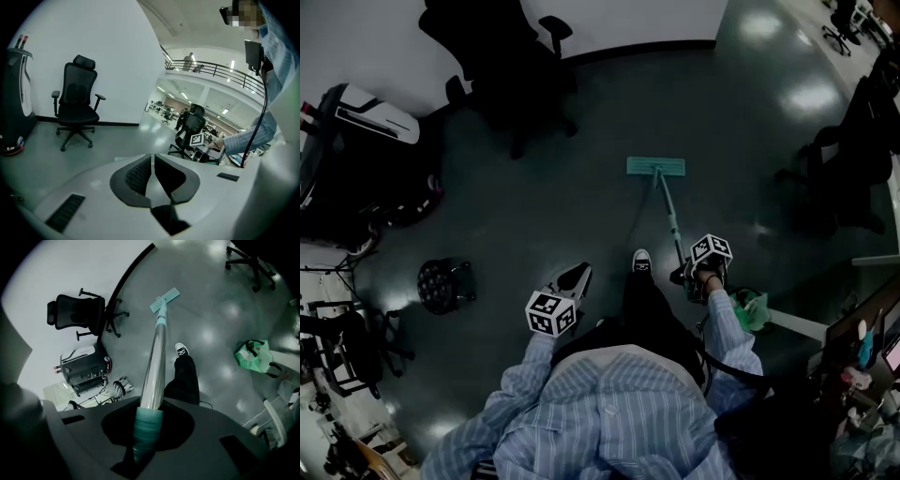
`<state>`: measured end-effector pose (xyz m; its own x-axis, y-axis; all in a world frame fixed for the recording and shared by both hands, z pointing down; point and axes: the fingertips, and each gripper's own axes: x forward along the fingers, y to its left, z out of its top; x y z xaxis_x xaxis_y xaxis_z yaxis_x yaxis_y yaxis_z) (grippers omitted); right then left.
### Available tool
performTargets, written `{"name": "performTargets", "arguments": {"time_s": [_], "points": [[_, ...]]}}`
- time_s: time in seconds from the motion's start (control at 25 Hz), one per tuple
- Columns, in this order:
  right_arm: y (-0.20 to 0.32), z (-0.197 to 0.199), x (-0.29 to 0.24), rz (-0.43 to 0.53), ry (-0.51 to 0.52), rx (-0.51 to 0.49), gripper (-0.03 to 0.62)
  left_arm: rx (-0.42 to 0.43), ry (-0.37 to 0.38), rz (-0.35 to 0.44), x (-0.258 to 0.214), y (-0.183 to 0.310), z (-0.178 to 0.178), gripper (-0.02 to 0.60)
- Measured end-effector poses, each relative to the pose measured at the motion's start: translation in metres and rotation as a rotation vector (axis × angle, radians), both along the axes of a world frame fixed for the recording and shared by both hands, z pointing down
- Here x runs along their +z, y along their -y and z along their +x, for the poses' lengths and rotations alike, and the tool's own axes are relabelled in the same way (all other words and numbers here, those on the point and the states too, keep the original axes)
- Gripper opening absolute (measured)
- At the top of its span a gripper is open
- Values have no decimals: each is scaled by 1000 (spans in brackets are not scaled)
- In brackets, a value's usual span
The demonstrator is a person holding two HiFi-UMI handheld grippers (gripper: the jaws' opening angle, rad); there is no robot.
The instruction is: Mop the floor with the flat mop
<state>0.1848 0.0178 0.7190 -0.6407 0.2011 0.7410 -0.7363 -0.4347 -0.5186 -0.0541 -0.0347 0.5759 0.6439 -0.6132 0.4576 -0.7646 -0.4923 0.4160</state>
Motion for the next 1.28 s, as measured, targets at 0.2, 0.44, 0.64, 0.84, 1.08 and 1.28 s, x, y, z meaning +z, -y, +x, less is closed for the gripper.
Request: {"name": "performTargets", "arguments": {"time_s": [0.2, 0.44, 0.64, 0.84, 1.08, 1.28], "points": [[87, 29, 6, 8, 4, 5, 34, 17, 23, 3, -9, 69, 32, 25], [211, 66, 25, 32, -11, -33, 34, -54, 22, -25, -3, 130, 48, 25], [327, 81, 38, 49, -24, -44, 34, -133, 40, -101, 19, 155, 40, 25], [420, 95, 57, 60, -55, -43, 34, -214, 47, -164, 37, 157, 33, 25], [509, 92, 66, 86, -48, -8, 34, -257, 55, -194, 47, 160, 35, 25], [541, 84, 71, 93, -45, 22, 34, -265, 88, -213, 51, 146, 30, 25]]}}
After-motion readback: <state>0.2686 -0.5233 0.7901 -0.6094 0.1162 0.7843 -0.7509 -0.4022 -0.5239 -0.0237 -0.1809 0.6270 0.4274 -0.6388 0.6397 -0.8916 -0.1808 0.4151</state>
